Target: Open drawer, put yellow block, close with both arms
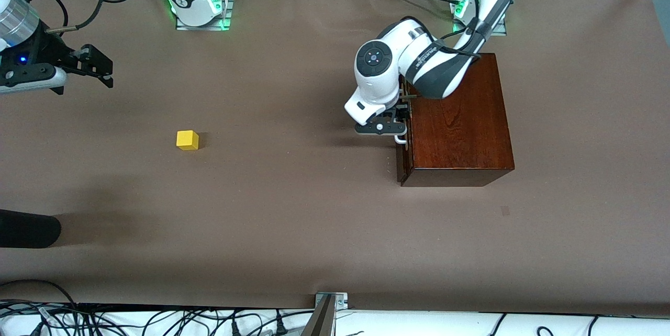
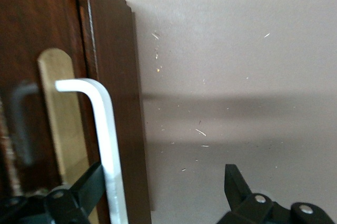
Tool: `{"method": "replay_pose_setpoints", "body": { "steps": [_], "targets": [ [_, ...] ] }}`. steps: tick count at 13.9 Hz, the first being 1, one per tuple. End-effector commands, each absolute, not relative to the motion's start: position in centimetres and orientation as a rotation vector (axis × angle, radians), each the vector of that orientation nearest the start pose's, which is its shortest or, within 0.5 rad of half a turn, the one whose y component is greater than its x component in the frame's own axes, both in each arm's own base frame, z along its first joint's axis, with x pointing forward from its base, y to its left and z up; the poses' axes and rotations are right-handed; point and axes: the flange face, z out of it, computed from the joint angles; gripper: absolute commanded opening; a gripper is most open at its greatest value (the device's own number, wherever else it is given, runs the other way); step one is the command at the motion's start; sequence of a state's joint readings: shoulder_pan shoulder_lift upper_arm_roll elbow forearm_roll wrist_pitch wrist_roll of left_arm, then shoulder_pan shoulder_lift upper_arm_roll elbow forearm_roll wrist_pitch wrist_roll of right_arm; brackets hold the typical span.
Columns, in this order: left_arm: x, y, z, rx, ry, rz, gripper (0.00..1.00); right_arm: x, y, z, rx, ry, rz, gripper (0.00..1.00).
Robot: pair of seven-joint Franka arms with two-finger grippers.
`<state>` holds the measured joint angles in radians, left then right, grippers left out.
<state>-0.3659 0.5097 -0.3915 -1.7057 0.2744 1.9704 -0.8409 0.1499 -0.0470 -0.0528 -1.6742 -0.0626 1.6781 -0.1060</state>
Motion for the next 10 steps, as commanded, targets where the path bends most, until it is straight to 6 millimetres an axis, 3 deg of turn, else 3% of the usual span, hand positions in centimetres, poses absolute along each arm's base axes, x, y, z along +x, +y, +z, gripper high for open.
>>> {"method": "replay_pose_setpoints", "body": {
  "steps": [1,4,8,10],
  "targets": [
    [48.9,-42.6,28.5,-2.959,0.015,0.11,1.0,55.0,4.8,61.6,-3.204,-0.325,-0.092,1.0],
    [48.9,-42.6,27.8,-2.954,0.009,0.116,1.0,55.2,5.1,62.5,-3.205,-0.342,-0.124,1.0],
    [48.2,-44.9,27.0,-3.011,0.046,0.08,1.0,55.9,5.6,62.5,-3.209,-0.347,-0.13,1.0],
    [47.9,-46.4,26.9,-3.064,0.043,0.04,1.0,57.1,5.6,60.3,-3.197,-0.347,-0.07,1.0]
  ]
}}
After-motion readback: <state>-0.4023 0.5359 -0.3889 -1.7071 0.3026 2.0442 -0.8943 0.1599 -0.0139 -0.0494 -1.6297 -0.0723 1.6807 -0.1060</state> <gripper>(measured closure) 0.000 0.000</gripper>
